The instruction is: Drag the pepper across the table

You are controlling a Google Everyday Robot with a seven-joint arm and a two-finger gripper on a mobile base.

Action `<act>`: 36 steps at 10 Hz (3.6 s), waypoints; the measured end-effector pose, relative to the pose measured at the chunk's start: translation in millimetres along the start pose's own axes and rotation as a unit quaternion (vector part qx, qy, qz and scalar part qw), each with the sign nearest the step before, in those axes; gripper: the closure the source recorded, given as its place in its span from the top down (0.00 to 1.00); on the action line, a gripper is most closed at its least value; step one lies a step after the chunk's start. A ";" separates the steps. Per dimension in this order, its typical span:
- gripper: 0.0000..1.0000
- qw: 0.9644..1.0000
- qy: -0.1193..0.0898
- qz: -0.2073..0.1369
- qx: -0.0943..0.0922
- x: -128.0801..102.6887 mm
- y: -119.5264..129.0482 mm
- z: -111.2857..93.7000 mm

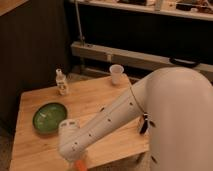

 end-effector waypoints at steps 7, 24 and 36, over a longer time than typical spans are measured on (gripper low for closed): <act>0.32 1.000 -0.002 0.010 -0.021 3.6 2.6 4.5; 0.32 0.999 -0.003 0.046 -0.024 55.0 24.0 1.0; 0.32 0.995 -0.014 0.095 -0.028 106.6 63.5 2.0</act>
